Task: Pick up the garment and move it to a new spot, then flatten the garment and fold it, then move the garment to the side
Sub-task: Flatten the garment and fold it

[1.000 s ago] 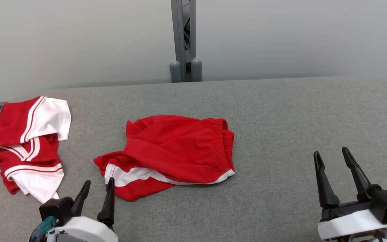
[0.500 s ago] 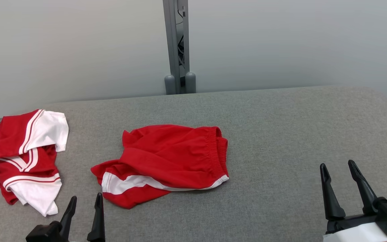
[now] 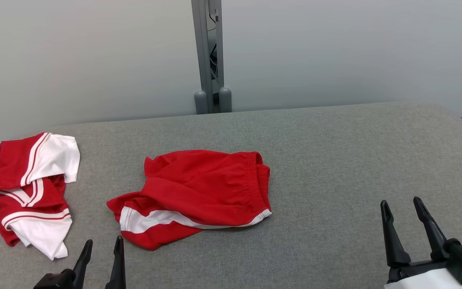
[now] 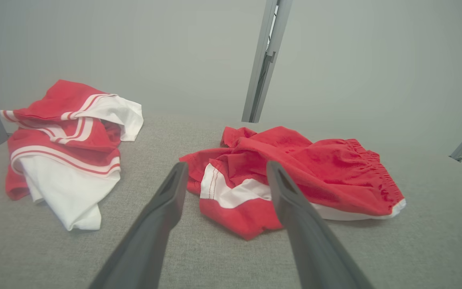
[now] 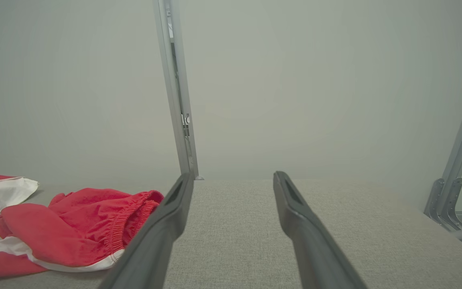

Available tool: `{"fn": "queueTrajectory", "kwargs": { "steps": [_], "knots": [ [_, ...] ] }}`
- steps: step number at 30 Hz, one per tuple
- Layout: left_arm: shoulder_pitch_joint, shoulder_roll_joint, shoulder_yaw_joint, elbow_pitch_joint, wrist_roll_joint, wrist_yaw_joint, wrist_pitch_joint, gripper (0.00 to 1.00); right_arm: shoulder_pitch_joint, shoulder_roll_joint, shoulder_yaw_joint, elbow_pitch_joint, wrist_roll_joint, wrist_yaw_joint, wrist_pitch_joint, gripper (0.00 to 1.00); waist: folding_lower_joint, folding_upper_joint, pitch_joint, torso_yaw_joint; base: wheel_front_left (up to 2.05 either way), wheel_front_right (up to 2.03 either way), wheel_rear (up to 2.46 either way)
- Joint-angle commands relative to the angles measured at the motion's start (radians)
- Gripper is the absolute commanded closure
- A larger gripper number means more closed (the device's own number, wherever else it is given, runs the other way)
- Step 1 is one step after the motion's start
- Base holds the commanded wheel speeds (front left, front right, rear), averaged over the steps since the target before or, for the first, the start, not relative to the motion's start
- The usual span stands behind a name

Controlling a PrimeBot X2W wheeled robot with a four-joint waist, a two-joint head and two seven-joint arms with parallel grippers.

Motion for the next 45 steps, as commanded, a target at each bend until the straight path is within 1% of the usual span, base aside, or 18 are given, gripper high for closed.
{"fn": "queueTrajectory", "kwargs": {
  "steps": [1, 11, 17, 20, 24, 27, 32, 37, 40, 41, 42, 43, 44, 45],
  "knots": [
    [-0.007, 0.003, 0.005, 0.007, 0.009, -0.007, -0.005, 0.00, -0.008, -0.006, -0.001, 0.004, 0.005, 0.000, -0.002, 0.00, 0.0000, -0.0001, 0.002, 0.002, 0.00, 0.00, 0.00],
    [-0.065, 0.030, -0.014, 0.071, 0.024, -0.029, 0.019, 0.00, -0.017, -0.006, 0.006, 0.005, 0.008, 0.000, -0.002, 0.00, 0.0000, -0.0001, 0.023, 0.009, 0.00, 0.00, 0.00],
    [-0.147, 0.060, -0.045, 0.119, 0.015, -0.053, 0.149, 0.00, -0.025, -0.006, 0.015, 0.007, 0.008, 0.000, -0.002, 0.00, 0.0000, -0.0001, 0.050, 0.019, 0.00, 0.00, 0.00],
    [-0.198, 0.066, -0.059, 0.150, -0.004, -0.082, 0.213, 0.00, -0.034, -0.006, 0.023, 0.007, 0.004, 0.000, -0.002, 0.00, 0.0000, -0.0001, 0.069, 0.021, 0.00, 0.00, 0.00],
    [-0.274, 0.067, -0.061, 0.205, -0.032, -0.114, 0.267, 0.00, -0.052, -0.006, 0.036, 0.004, 0.002, 0.000, -0.002, 0.00, 0.0000, -0.0001, 0.104, 0.016, 0.00, 0.00, 0.00],
    [-0.338, 0.063, -0.063, 0.283, -0.060, -0.144, 0.310, 0.00, -0.067, -0.006, 0.048, 0.002, -0.002, 0.000, -0.002, 0.00, 0.0000, -0.0001, 0.132, 0.005, 0.00, 0.00, 0.00],
    [-0.409, 0.069, -0.064, 0.389, -0.080, -0.176, 0.336, 0.00, -0.083, -0.006, 0.058, 0.006, -0.008, 0.000, -0.002, 0.00, 0.0000, -0.0001, 0.157, -0.015, 0.00, 0.00, 0.00],
    [-0.459, 0.072, -0.068, 0.477, -0.094, -0.201, 0.329, 0.00, -0.087, -0.006, 0.061, 0.008, -0.013, 0.000, -0.002, 0.00, 0.0000, -0.0001, 0.167, -0.029, 0.00, 0.00, 0.00],
    [-0.478, 0.063, -0.083, 0.507, -0.099, -0.213, 0.321, 0.00, -0.084, -0.006, 0.061, 0.007, -0.015, 0.000, -0.002, 0.00, 0.0000, -0.0001, 0.169, -0.033, 0.00, 0.00, 0.00],
    [-0.480, 0.059, -0.086, 0.513, -0.103, -0.218, 0.320, 0.09, -0.083, -0.006, 0.060, 0.007, -0.016, 0.000, -0.002, 0.00, 0.0000, -0.0001, 0.169, -0.032, 0.00, 0.00, 0.00],
    [-0.481, 0.054, -0.098, 0.524, -0.105, -0.225, 0.315, 0.33, -0.079, -0.006, 0.057, 0.007, -0.018, 0.000, -0.002, 0.00, 0.0000, -0.0001, 0.168, -0.030, 0.00, 0.00, 0.00],
    [-0.484, 0.052, -0.103, 0.528, -0.107, -0.227, 0.311, 0.36, -0.079, -0.006, 0.057, 0.008, -0.019, 0.000, -0.002, 0.00, 0.0000, -0.0001, 0.167, -0.029, 0.00, 0.00, 0.00],
    [-0.487, 0.051, -0.107, 0.533, -0.109, -0.228, 0.305, 0.47, -0.079, -0.006, 0.059, 0.009, -0.019, 0.000, -0.002, 0.00, 0.0000, -0.0001, 0.166, -0.028, 0.00, 0.00, 0.00],
    [-0.489, 0.049, -0.111, 0.539, -0.109, -0.231, 0.299, 0.53, -0.080, -0.006, 0.061, 0.010, -0.019, 0.000, -0.002, 0.00, 0.0000, -0.0001, 0.165, -0.027, 0.00, 0.00, 0.00]
  ]
}}
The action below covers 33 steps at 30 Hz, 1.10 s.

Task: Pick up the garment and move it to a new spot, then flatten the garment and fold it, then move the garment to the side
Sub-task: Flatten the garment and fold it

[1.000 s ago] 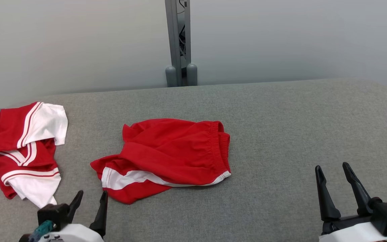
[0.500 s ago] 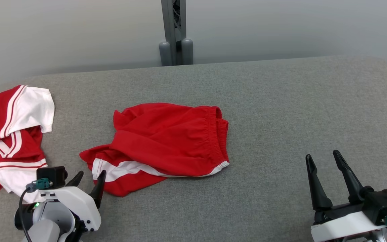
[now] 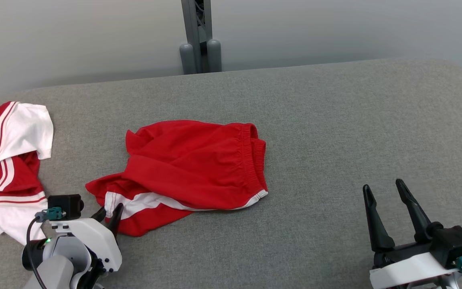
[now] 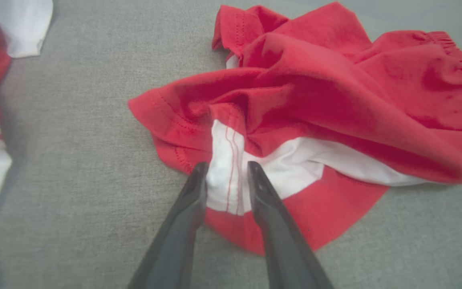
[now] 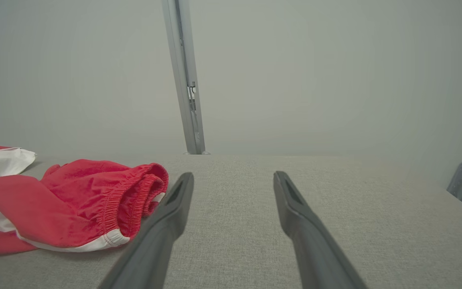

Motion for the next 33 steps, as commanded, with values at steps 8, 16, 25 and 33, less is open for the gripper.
{"fn": "queueTrajectory", "kwargs": {
  "steps": [8, 16, 25, 33],
  "knots": [
    [-0.038, -0.003, -0.037, 0.051, 0.002, -0.011, -0.045, 1.00, -0.006, -0.006, 0.015, 0.003, -0.004, 0.000, -0.002, 0.00, 0.0000, 0.0000, -0.007, 0.006, 0.00, 0.00, 0.00],
    [-0.052, -0.014, -0.065, 0.055, 0.010, -0.015, -0.088, 1.00, -0.076, -0.006, 0.157, 0.112, -0.085, 0.000, -0.002, 0.00, 0.0000, 0.0000, 0.000, 0.044, 0.00, 0.00, 0.00],
    [-0.067, -0.053, -0.091, 0.049, 0.012, -0.016, -0.122, 1.00, -0.278, -0.057, 0.349, 0.395, -0.137, 0.000, -0.002, 0.00, 0.0000, 0.0000, 0.018, 0.102, 0.00, 0.00, 0.00],
    [-0.089, -0.076, -0.113, 0.053, 0.011, -0.018, -0.136, 1.00, -0.405, -0.065, 0.436, 0.588, -0.083, 0.000, -0.002, 0.00, 0.0000, 0.0000, 0.035, 0.143, 0.00, 0.00, 0.00]
  ]
}}
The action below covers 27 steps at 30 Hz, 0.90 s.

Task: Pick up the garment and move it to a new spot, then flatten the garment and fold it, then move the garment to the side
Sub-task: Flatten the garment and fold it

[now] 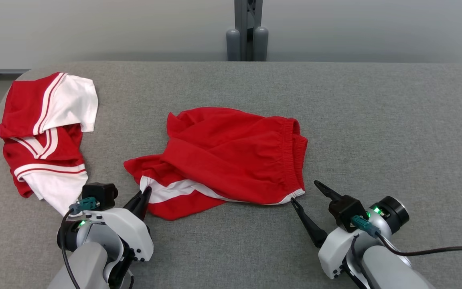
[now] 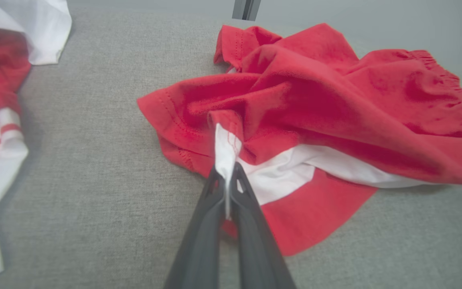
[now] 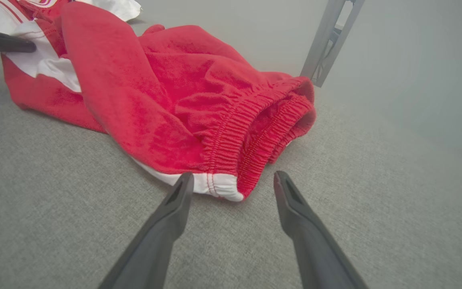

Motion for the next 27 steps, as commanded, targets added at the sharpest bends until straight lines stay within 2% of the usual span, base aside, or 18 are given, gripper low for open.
{"fn": "queueTrajectory", "kwargs": {
  "steps": [1, 7, 9, 10, 12, 13, 18, 20, 21, 23, 27],
  "knots": [
    [-0.018, 0.003, -0.001, 0.001, 0.004, -0.007, -0.007, 1.00, -0.019, -0.004, 0.011, 0.024, 0.015, 0.000, -0.002, 0.00, 0.0000, 0.0000, 0.006, 0.008, 0.00, 0.00, 0.00],
    [-0.030, -0.002, -0.009, 0.011, 0.000, -0.007, -0.014, 1.00, -0.072, -0.008, 0.078, 0.102, 0.061, 0.000, -0.002, 0.00, 0.0000, 0.0000, 0.018, 0.022, 0.00, 0.00, 0.00],
    [-0.033, -0.002, -0.011, 0.014, -0.001, -0.008, -0.017, 1.00, -0.080, -0.009, 0.090, 0.104, 0.075, 0.000, -0.002, 0.11, 0.0000, 0.0000, 0.021, 0.023, 0.00, 0.00, 0.00],
    [-0.034, -0.002, -0.012, 0.016, -0.002, -0.008, -0.017, 1.00, -0.084, -0.010, 0.093, 0.102, 0.079, 0.000, -0.002, 0.23, 0.0000, 0.0000, 0.022, 0.024, 0.00, 0.00, 0.00],
    [-0.035, -0.001, -0.014, 0.017, -0.003, -0.008, -0.020, 1.00, -0.089, -0.012, 0.100, 0.098, 0.088, 0.000, -0.002, 0.37, 0.0000, 0.0000, 0.024, 0.023, 0.00, 0.00, 0.00],
    [-0.034, -0.001, -0.014, 0.018, -0.004, -0.008, -0.022, 1.00, -0.090, -0.012, 0.106, 0.098, 0.094, 0.000, -0.002, 0.51, 0.0000, 0.0000, 0.025, 0.023, 0.00, 0.00, 0.00],
    [-0.038, 0.000, -0.016, 0.020, -0.011, -0.008, -0.024, 1.00, -0.105, -0.012, 0.136, 0.112, 0.110, 0.000, -0.002, 0.55, 0.0000, 0.0000, 0.028, 0.022, 0.00, 0.00, 0.00],
    [-0.043, 0.001, -0.016, 0.019, -0.013, -0.006, -0.025, 1.00, -0.113, -0.008, 0.153, 0.119, 0.119, 0.000, -0.002, 0.60, 0.0000, 0.0000, 0.031, 0.021, 0.00, 0.00, 0.00],
    [-0.044, 0.002, -0.017, 0.019, -0.014, -0.006, -0.026, 1.00, -0.118, -0.007, 0.161, 0.123, 0.123, 0.000, -0.002, 0.67, 0.0000, 0.0000, 0.032, 0.021, 0.00, 0.00, 0.00],
    [-0.046, 0.001, -0.018, 0.018, -0.019, -0.006, -0.031, 1.00, -0.126, -0.007, 0.174, 0.123, 0.135, 0.000, -0.002, 1.00, 0.0000, 0.0000, 0.033, 0.022, 0.00, 0.00, 0.00],
    [-0.044, 0.001, -0.009, 0.014, -0.034, -0.006, -0.044, 1.00, -0.133, -0.017, 0.186, 0.119, 0.161, 0.000, -0.002, 1.00, 0.0000, 0.0000, 0.030, 0.022, 0.00, 0.00, 0.00]
  ]
}}
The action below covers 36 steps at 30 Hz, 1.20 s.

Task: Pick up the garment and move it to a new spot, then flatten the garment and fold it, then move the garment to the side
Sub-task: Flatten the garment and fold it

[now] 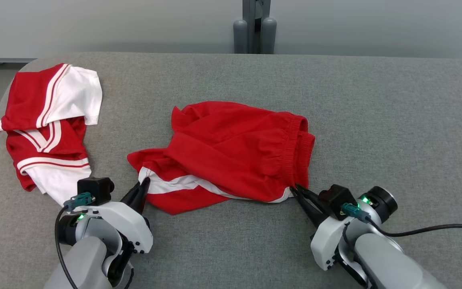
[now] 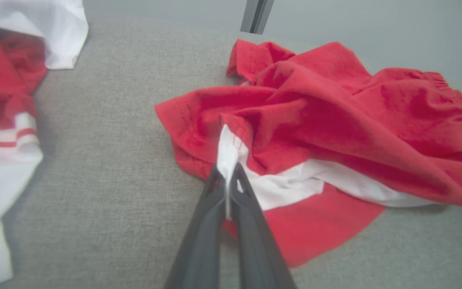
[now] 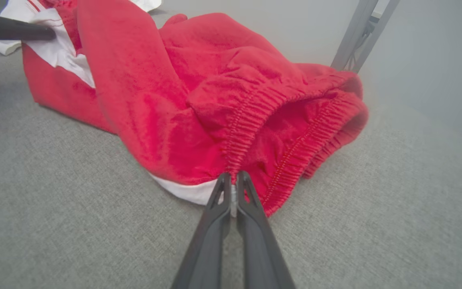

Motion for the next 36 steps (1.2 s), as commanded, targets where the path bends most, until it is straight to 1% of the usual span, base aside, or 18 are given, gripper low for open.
{"fn": "queueTrajectory", "kwargs": {
  "steps": [1, 6, 9, 10, 19, 22, 25, 30, 33, 34, 36],
  "knots": [
    [-0.012, 0.007, 0.005, -0.003, -0.006, -0.003, -0.007, 1.00, -0.009, -0.011, -0.004, -0.003, 0.011, 0.000, -0.002, 1.00, 0.0000, 0.0000, -0.002, -0.001, 0.00, 0.00, 0.00],
    [-0.003, 0.019, 0.029, -0.023, -0.035, -0.004, -0.036, 1.00, 0.010, -0.019, -0.043, -0.066, 0.085, 0.000, -0.002, 1.00, 0.0000, 0.0000, -0.016, -0.010, 0.00, 0.00, 0.00],
    [0.005, 0.016, 0.050, -0.060, -0.071, -0.005, -0.055, 1.00, 0.019, -0.037, -0.069, -0.126, 0.129, 0.000, -0.002, 1.00, 0.0000, 0.0000, -0.027, -0.016, 0.00, 0.00, 0.00],
    [0.010, 0.021, 0.060, -0.098, -0.094, -0.005, -0.064, 1.00, 0.025, -0.051, -0.087, -0.172, 0.151, 0.000, -0.002, 1.00, 0.0000, 0.0000, -0.037, -0.021, 0.00, 0.00, 0.00],
    [0.045, 0.052, 0.087, -0.352, -0.176, -0.004, -0.070, 1.00, 0.064, -0.111, -0.184, -0.413, 0.262, 0.000, -0.002, 1.00, 0.0000, 0.0000, -0.096, -0.054, 0.00, 0.00, 0.00],
    [0.062, 0.062, 0.110, -0.459, -0.220, -0.004, -0.051, 1.00, 0.082, -0.130, -0.215, -0.498, 0.292, 0.000, -0.002, 1.00, 0.0000, 0.0000, -0.119, -0.069, 0.00, 0.00, 0.00],
    [0.077, 0.082, 0.132, -0.573, -0.255, 0.008, -0.015, 1.00, 0.092, -0.157, -0.241, -0.578, 0.316, 0.000, -0.002, 1.00, 0.0000, 0.0000, -0.138, -0.086, 0.00, 0.00, 0.00],
    [0.045, 0.110, 0.167, -0.732, -0.313, 0.055, 0.077, 1.00, 0.056, -0.189, -0.270, -0.683, 0.367, 0.000, 0.058, 1.00, 0.0000, 0.0000, -0.149, -0.110, 0.00, 0.00, 0.00],
    [-0.008, 0.124, 0.168, -0.753, -0.319, 0.086, 0.136, 1.00, 0.006, -0.201, -0.266, -0.688, 0.380, 0.000, 0.107, 1.00, 0.0000, 0.0000, -0.139, -0.121, 0.00, 0.00, 0.00],
    [-0.008, 0.124, 0.168, -0.753, -0.319, 0.086, 0.136, 1.00, 0.006, -0.201, -0.266, -0.688, 0.380, 0.000, 0.107, 1.00, 0.0000, 0.0000, -0.139, -0.121, 0.00, 0.00, 0.00],
    [-0.058, 0.126, 0.159, -0.728, -0.317, 0.101, 0.172, 1.00, -0.046, -0.204, -0.257, -0.654, 0.391, 0.000, 0.133, 1.00, 0.0000, 0.0000, -0.127, -0.127, 0.00, 0.00, 0.00]
  ]
}}
